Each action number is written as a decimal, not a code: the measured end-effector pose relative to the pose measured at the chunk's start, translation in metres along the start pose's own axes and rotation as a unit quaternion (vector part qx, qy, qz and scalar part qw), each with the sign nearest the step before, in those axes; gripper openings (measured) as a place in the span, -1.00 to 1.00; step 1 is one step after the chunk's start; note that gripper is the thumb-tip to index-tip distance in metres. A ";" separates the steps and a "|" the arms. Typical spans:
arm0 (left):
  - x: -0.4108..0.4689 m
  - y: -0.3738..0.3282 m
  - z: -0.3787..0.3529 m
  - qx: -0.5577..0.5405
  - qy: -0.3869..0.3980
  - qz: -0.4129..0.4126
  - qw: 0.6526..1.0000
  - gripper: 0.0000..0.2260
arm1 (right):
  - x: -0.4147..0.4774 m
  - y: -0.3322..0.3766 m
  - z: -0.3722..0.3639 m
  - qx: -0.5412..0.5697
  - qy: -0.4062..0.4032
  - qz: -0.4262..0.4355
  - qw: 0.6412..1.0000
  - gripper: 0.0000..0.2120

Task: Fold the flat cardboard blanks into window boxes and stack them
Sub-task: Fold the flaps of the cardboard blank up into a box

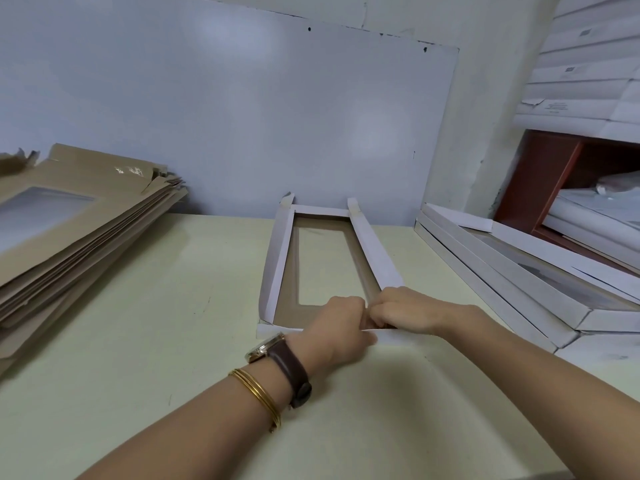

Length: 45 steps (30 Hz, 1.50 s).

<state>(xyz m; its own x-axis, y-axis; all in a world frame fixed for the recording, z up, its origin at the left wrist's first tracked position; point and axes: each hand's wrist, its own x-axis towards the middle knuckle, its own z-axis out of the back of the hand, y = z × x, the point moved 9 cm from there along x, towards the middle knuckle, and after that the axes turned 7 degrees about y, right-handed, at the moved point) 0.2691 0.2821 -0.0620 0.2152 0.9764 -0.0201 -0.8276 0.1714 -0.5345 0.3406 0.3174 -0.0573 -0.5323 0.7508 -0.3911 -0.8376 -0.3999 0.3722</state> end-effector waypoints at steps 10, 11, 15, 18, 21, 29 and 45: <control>-0.007 0.040 0.060 -0.173 -0.082 0.076 0.979 -0.85 | -0.007 0.026 -0.020 -0.052 -0.043 0.147 0.987 -0.89; -0.010 0.048 0.075 -0.120 -0.107 0.088 0.983 -0.86 | -0.007 0.026 -0.022 -0.066 -0.037 0.146 0.986 -0.87; -0.020 0.093 0.109 0.137 -0.117 0.218 0.959 -0.78 | -0.004 0.029 -0.031 -0.118 -0.001 0.134 0.984 -0.73; -0.024 0.119 0.108 0.124 -0.062 0.266 0.954 -0.79 | -0.003 0.038 -0.034 -0.127 0.008 0.123 0.984 -0.60; -0.022 0.127 0.102 0.087 -0.048 0.251 0.963 -0.82 | 0.000 0.053 -0.038 -0.128 0.005 0.134 0.983 -0.59; -0.018 0.123 0.094 0.095 -0.057 0.245 0.963 -0.87 | 0.007 0.106 -0.050 -0.096 -0.007 0.187 0.978 -0.73; -0.006 0.123 0.082 0.129 0.003 0.276 0.952 -0.80 | 0.009 0.107 -0.052 -0.033 -0.009 0.182 0.983 -0.68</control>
<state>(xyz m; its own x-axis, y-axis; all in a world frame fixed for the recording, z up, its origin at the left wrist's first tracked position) 0.1236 0.3081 -0.0585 -0.2886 0.9262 -0.2424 -0.9150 -0.3414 -0.2149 0.2402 0.2537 -0.0651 -0.7962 0.5606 -0.2276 -0.5988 -0.6760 0.4295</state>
